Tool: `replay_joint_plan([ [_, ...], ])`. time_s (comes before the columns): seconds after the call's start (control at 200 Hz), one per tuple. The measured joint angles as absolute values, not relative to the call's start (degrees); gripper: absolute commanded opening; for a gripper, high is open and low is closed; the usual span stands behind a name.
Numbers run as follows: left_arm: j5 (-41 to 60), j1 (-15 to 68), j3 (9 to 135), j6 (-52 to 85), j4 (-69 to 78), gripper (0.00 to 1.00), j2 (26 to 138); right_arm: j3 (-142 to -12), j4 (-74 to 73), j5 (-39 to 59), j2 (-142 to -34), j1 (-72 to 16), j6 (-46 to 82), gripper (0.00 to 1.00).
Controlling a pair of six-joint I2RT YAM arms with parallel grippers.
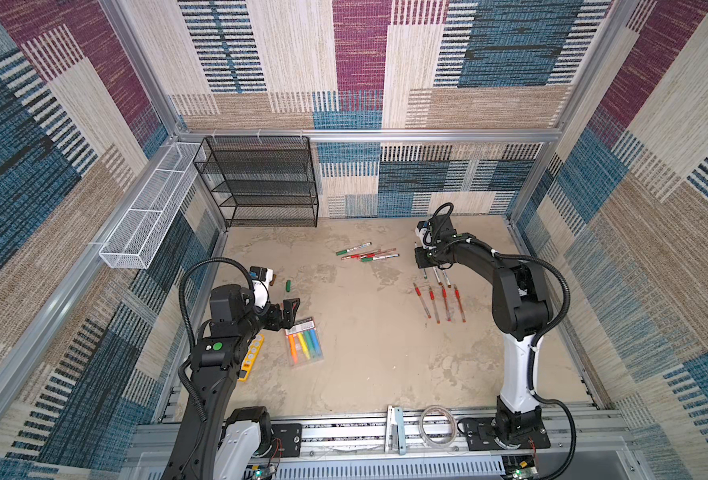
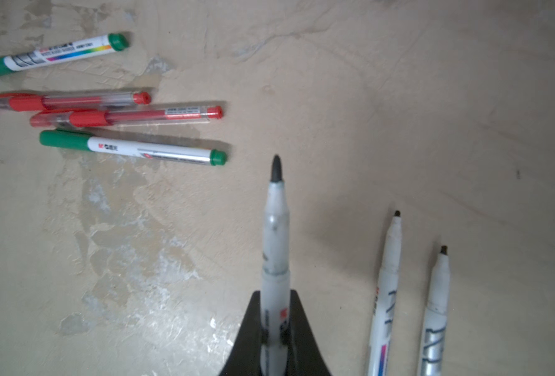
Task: Open the pen caps
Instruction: 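Lower the uncapped marker among the pens and open right gripper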
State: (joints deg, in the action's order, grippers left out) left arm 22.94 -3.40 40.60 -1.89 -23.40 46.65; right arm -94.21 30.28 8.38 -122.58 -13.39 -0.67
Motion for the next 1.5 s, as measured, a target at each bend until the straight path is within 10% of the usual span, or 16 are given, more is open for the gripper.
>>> replay_joint_plan([
  [1.503,25.76,-5.54,39.31,-2.09,-22.52,1.0,46.44,-107.48,32.88,16.78,-126.63,-15.99,0.62,0.45],
])
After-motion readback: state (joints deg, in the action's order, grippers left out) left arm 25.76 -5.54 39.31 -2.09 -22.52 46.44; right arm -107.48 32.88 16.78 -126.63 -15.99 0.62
